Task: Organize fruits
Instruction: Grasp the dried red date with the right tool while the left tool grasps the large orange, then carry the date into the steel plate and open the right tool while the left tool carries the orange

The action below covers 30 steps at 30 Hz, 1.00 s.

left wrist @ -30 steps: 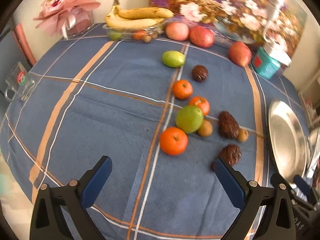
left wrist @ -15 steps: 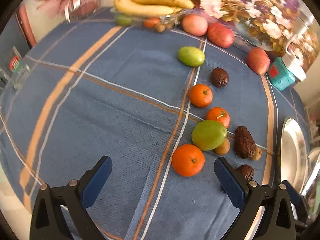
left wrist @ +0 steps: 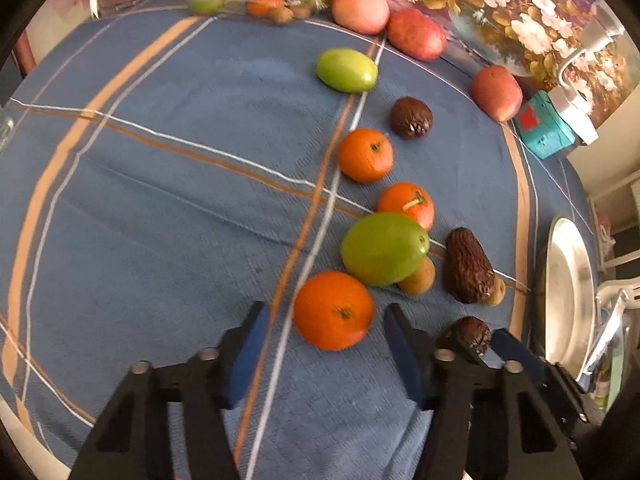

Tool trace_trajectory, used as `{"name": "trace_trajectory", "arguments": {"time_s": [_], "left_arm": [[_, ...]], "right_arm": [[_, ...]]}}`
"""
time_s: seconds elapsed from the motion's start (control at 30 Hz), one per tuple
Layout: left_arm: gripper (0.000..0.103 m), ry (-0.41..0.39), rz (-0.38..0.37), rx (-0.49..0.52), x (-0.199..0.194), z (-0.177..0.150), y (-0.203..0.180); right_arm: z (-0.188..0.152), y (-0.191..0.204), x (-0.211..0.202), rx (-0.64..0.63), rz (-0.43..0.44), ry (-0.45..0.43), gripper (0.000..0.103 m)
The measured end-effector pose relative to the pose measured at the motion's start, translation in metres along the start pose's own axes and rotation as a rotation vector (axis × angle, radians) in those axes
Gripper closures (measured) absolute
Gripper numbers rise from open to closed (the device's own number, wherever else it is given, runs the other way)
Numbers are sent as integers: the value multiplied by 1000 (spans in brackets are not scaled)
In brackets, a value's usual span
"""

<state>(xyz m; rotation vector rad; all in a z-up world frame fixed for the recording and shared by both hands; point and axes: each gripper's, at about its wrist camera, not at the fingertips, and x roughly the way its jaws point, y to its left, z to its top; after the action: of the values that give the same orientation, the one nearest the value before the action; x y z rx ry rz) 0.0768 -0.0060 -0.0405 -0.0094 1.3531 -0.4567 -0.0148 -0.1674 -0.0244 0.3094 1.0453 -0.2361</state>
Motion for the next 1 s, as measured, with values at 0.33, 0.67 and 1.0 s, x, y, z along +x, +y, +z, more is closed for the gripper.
{"name": "trace_trajectory", "arguments": {"time_s": [0.33,0.67,1.0], "left_arm": [[62,-13,-5,-25,-7,-6,2],[62,-99,-4,-45,-45,-3,-2],[62,-115,-10,-68,-45,25,-25]], "right_arm": [[-5,-2,15,25,52,44,63],[-4,-5,0,36,67,-11,66],[3,-14,-32,45,-8,-90,66]]}}
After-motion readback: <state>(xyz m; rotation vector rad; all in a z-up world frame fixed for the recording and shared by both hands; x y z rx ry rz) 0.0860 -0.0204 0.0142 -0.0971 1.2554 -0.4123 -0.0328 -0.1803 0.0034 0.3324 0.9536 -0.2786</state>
